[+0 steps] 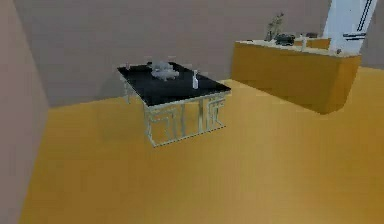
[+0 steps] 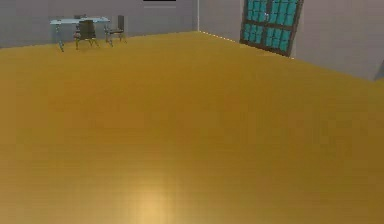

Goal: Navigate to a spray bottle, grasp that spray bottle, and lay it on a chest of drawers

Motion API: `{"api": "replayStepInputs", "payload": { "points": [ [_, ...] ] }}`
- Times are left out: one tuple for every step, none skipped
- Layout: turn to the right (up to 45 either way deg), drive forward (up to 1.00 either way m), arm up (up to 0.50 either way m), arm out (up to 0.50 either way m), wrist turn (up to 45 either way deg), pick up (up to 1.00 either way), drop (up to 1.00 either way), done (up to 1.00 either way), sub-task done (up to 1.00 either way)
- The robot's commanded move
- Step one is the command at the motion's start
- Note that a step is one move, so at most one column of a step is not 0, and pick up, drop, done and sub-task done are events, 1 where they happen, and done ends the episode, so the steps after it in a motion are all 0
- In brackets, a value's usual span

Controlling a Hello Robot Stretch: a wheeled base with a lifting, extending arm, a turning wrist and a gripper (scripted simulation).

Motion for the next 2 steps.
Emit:
{"api": "replayStepInputs", "payload": {
  "points": [
    [0.0, 1.00, 0.00, 0.00, 0.0, 0.00, 0.00, 0.00, 0.00],
    [0.0, 0.50, 0.00, 0.00, 0.0, 0.00, 0.00, 0.00, 0.00]
  ]
}}
